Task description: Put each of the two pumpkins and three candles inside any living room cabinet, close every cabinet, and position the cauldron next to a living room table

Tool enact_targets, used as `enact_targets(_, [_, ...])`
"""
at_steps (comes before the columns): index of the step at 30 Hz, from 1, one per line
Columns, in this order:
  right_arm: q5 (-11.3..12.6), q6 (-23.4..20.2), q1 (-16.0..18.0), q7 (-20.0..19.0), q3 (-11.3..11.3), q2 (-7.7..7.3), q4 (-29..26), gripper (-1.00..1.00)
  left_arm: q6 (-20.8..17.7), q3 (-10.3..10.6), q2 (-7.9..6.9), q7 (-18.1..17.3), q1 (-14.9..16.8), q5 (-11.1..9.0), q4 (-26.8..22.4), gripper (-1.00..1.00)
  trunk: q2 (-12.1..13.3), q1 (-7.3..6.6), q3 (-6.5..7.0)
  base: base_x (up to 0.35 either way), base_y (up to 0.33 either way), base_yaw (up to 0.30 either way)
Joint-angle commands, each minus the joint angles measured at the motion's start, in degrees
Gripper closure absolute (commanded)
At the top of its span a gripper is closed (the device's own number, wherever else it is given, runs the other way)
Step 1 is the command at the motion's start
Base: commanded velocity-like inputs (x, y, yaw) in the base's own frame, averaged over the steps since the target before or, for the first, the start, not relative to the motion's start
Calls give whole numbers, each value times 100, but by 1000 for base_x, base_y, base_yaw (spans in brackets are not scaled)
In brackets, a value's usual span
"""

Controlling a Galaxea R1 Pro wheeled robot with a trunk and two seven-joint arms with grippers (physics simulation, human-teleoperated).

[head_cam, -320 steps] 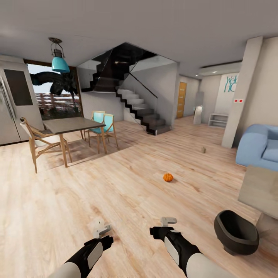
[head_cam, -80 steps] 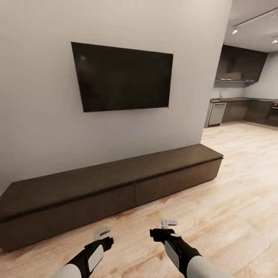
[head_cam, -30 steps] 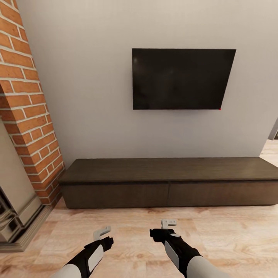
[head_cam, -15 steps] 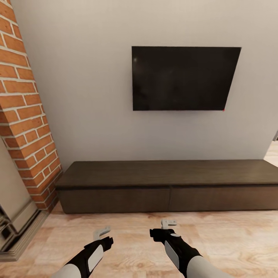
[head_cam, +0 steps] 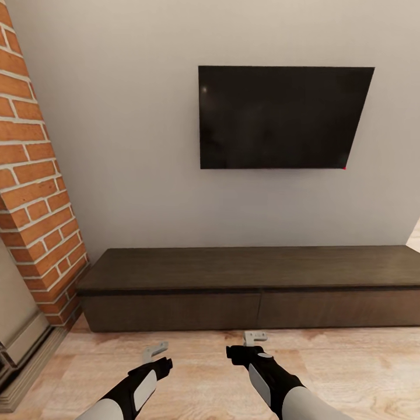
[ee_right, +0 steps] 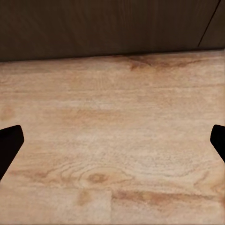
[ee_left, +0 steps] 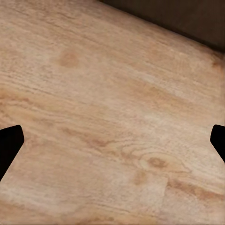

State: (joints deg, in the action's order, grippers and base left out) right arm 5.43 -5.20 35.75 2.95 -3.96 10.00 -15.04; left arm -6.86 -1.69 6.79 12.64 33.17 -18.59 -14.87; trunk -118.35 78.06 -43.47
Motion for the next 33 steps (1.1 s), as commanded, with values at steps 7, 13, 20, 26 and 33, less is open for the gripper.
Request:
enact_targets(7, [16, 132, -33, 57, -82, 0, 26, -100, -68, -50, 42, -22, -37, 19, 17, -100, -122, 64, -59, 3, 0, 0])
enact_targets(13, [-176, 311, -48, 83, -190, 0, 72, -100, -260, -79, 102, -214, -113, 31, 212, -100, -122, 64, -59, 0, 0, 0])
enact_targets(20, [-141, 536, -158, 66, -193, 0, 67, -100, -485, -76, 42, -439, -134, 64, 438, -100, -122, 64, -59, 0, 0, 0])
enact_targets(26, [-125, 552, -165, -84, -187, 0, 7, -100, -678, -86, 36, -631, -135, 65, 405, -100, -122, 64, -59, 0, 0, 0])
enact_targets(33, [95, 366, -165, -308, 0, -43, -8, -100, -902, -91, -107, -856, -135, 39, 209, -100, -122, 64, -59, 0, 0, 0])
